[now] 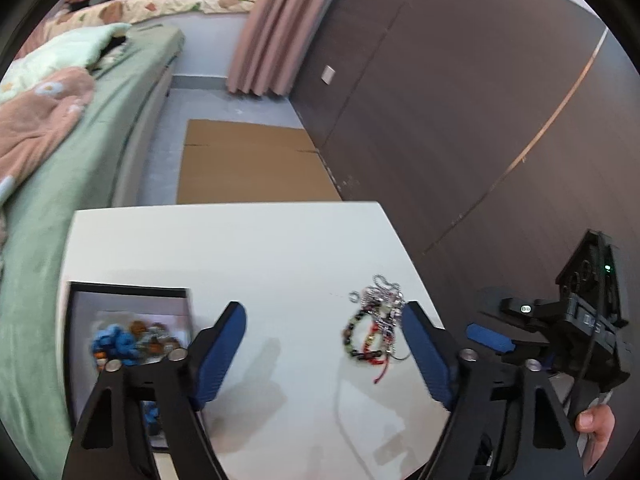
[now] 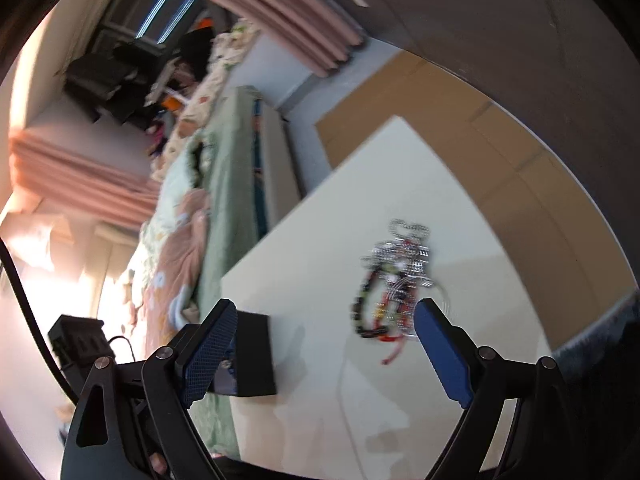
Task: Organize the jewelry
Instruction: 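Grasp the green-and-black bead bracelet with the left gripper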
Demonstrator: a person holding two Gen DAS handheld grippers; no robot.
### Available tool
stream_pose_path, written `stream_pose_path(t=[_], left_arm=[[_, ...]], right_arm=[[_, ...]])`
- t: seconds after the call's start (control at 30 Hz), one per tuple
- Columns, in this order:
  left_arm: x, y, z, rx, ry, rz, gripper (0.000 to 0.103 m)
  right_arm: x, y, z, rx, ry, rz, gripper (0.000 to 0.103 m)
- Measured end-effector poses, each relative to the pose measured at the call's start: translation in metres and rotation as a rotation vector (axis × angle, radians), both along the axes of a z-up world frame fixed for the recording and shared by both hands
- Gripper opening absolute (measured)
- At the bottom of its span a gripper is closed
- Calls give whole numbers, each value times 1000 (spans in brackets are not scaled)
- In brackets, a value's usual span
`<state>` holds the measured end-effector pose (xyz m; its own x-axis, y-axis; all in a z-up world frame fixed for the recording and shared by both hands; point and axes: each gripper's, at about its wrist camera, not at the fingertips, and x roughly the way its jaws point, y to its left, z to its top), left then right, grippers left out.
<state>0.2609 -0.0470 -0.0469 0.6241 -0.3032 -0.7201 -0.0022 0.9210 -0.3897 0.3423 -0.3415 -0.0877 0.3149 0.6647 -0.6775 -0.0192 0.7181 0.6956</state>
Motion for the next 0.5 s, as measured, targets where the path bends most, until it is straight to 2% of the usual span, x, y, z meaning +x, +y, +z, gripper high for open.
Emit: stream_pose_path(t=[0.1,0.17,0.3,0.5], left_arm=[[10,-17,-8,11,23,-49,69],[16,-27,-13,30,34,-82,65],[27,-45,-21,69,52,-136,62],[42,-59,-42,112,99,-194,45]], right_arm=[[4,-11,-15,26,69,-29,91],[4,-16,-20,39,84,-39,91],[3,-22,-19,34,75,-47,91],[4,-22,-17,34,67,-45,91]])
